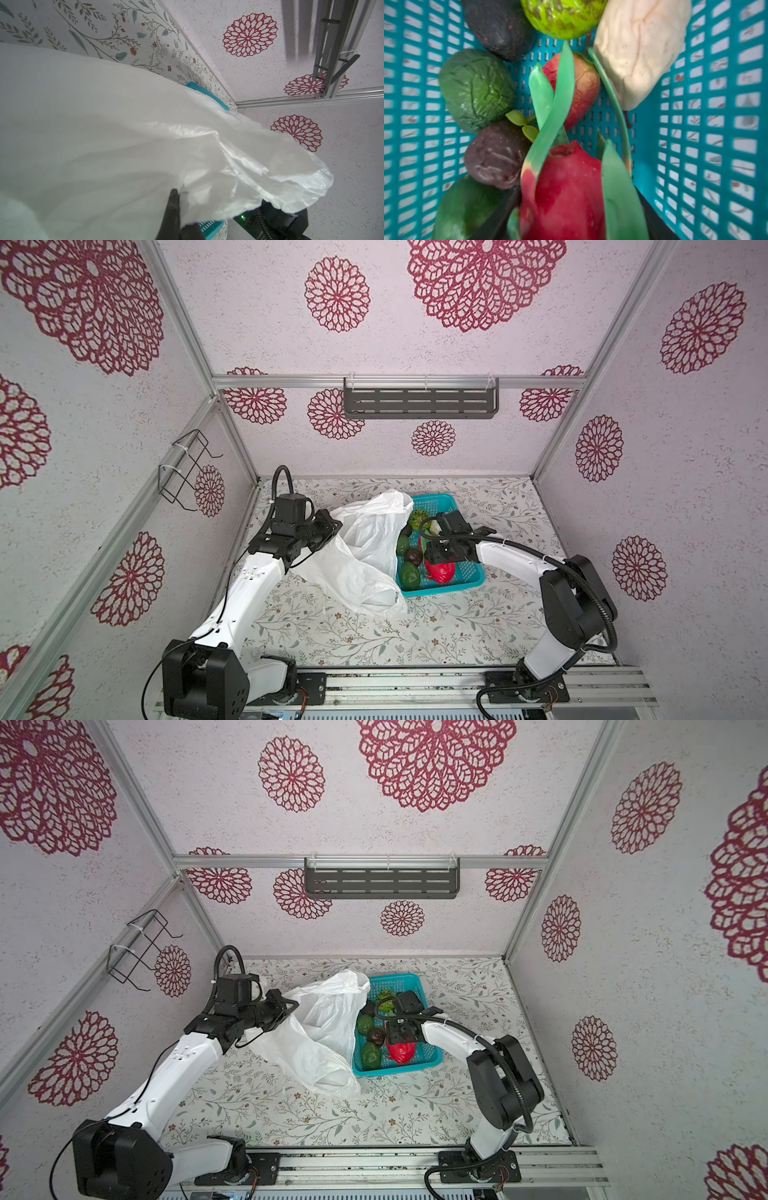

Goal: Place the fruits into the plastic bag

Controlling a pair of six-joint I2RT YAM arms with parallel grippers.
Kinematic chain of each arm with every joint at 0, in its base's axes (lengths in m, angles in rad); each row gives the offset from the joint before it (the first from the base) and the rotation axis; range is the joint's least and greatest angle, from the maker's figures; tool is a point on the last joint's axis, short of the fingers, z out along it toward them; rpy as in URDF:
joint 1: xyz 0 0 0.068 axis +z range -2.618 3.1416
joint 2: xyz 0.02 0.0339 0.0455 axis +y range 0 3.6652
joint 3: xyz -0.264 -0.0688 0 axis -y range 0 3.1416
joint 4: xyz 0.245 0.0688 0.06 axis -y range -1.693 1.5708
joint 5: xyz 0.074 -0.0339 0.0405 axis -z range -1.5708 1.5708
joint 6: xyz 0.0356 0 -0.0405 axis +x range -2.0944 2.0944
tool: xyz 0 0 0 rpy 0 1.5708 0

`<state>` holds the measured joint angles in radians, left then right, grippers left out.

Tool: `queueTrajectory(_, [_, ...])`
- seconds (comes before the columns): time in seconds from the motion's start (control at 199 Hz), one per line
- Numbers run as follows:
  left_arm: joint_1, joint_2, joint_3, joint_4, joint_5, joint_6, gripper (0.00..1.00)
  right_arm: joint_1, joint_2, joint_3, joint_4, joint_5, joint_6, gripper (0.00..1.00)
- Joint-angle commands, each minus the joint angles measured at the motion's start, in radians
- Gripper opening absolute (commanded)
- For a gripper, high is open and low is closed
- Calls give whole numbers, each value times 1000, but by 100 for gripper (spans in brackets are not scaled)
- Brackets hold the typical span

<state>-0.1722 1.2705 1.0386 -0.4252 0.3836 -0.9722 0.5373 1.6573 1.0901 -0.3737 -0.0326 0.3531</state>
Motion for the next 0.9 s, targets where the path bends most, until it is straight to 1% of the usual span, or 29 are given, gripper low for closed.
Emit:
queueTrajectory(0.0, [-6,1,-5,5,-2,8,0,-32,-98,-14,52,-186,48,0])
queueTrajectory(0.146, [-9,-4,-3,8,2,10,0,-84,-207,-47,113,-301,35,0])
queueTrajectory(0.216, [-9,-5,0,8,3,10,0,-97,-258,-50,111,-332,12,0])
queueTrajectory(0.346, [-8,-2,1,9,9,6,0,-97,-328,-46,87,-422,-15,0])
queueTrajectory(0.462, [-10,4,9,11,17,-5,0,-78,-363,-47,62,-560,-24,0])
queueTrajectory(0.582, [-12,10,19,16,29,-11,0,-24,-373,-44,44,-658,-54,0])
queueTrajectory(0.713, [-15,12,25,19,32,-12,0,34,-343,-14,62,-752,-61,0])
queueTrajectory(0.843, [-18,9,29,11,39,-8,0,77,-295,52,68,-788,-74,0])
queueTrajectory(0.899, [-19,6,29,10,43,-8,0,89,-274,82,88,-783,-71,0])
